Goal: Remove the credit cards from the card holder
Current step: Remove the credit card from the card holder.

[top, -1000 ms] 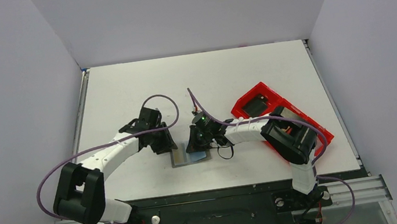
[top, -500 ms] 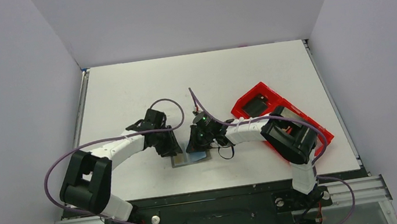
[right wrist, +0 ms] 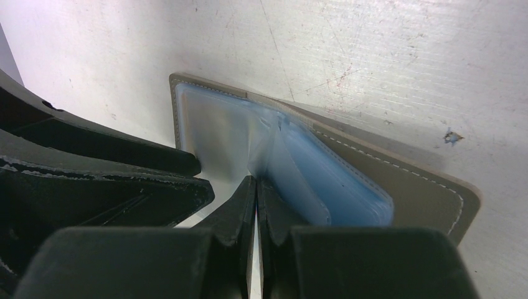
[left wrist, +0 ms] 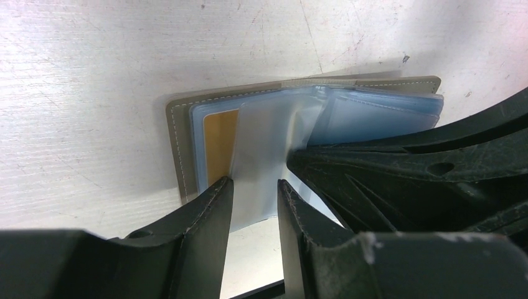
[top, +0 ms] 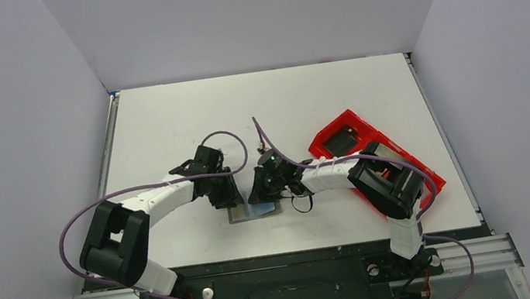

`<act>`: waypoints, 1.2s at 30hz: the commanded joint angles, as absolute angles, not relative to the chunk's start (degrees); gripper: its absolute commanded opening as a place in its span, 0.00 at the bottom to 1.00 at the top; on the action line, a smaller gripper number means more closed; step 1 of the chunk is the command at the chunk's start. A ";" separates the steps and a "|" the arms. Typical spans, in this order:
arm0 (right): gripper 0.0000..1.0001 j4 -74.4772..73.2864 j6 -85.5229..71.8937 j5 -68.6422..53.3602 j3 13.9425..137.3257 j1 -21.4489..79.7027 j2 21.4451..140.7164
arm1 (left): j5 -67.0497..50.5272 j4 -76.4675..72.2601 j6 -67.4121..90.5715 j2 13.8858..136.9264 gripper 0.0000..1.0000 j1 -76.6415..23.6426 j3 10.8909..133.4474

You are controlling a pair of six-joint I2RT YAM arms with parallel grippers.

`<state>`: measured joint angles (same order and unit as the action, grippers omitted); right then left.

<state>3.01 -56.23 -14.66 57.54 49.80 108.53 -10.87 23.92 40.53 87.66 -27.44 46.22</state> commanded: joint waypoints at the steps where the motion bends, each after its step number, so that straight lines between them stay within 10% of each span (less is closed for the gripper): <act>1: 0.00 -2.41 -54.50 -9.85 55.13 49.40 111.64 | -6.87 25.32 38.09 86.84 0.31 -27.51 46.41; 36: 0.00 -3.06 -53.94 -9.91 55.62 49.28 111.37 | -14.48 19.61 38.14 89.86 0.21 -28.03 46.82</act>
<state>3.14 -56.21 -14.66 57.47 49.52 108.53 -12.62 21.37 38.33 89.54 -27.53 47.11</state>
